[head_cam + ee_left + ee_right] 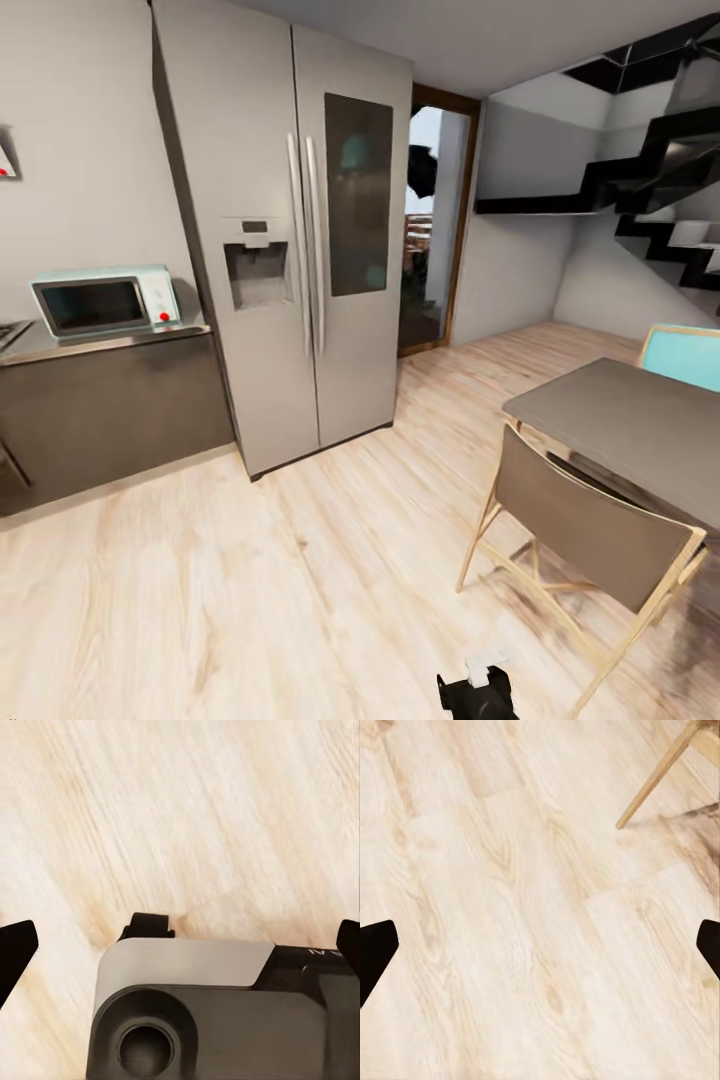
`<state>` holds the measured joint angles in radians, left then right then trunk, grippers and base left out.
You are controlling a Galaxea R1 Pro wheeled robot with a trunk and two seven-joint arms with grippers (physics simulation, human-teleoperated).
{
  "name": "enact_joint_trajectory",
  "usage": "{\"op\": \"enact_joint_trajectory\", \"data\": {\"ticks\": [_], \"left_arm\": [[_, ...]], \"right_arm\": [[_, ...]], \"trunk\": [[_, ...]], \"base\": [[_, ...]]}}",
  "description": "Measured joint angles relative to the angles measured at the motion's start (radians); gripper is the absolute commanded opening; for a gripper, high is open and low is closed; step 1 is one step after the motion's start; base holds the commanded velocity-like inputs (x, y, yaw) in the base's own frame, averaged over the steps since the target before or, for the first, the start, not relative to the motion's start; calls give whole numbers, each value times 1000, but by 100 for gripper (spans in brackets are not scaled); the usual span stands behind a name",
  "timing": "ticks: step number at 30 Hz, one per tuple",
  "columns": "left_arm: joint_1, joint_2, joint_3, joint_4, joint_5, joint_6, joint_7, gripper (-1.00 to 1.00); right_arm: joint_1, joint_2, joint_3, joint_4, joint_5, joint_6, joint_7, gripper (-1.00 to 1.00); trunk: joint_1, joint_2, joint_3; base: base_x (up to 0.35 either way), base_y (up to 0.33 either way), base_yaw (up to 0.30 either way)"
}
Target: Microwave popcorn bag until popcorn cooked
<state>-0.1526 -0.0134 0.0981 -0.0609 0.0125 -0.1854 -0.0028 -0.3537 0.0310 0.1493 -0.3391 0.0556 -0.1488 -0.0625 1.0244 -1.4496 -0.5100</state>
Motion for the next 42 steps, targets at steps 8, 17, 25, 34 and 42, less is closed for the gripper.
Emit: {"op": "enact_joint_trajectory", "data": {"ticks": [8, 17, 25, 34, 42], "left_arm": [[3, -1, 13, 0, -1, -11, 0, 100], [3, -2, 14, 0, 0, -14, 0, 100], [5, -2, 12, 0, -1, -14, 0, 100], [4, -2, 11, 0, -1, -14, 0, 100], [5, -2, 10, 0, -1, -14, 0, 100]], "right_arm": [[0, 0, 0, 1, 0, 0, 0, 100], [2, 10, 1, 1, 0, -1, 0, 100], [1, 12, 1, 1, 1, -1, 0, 100], [-184, 35, 38, -32, -2, 1, 11, 100], [-325, 126, 88, -394, -2, 281, 13, 100]], "trunk": [[1, 0, -6], [1, 0, -12], [1, 0, -18], [1, 0, -24], [1, 0, -29]], "base": [[86, 35, 256], [-130, 154, 256], [-22, 30, 256], [0, 0, 256], [0, 0, 257]]}}
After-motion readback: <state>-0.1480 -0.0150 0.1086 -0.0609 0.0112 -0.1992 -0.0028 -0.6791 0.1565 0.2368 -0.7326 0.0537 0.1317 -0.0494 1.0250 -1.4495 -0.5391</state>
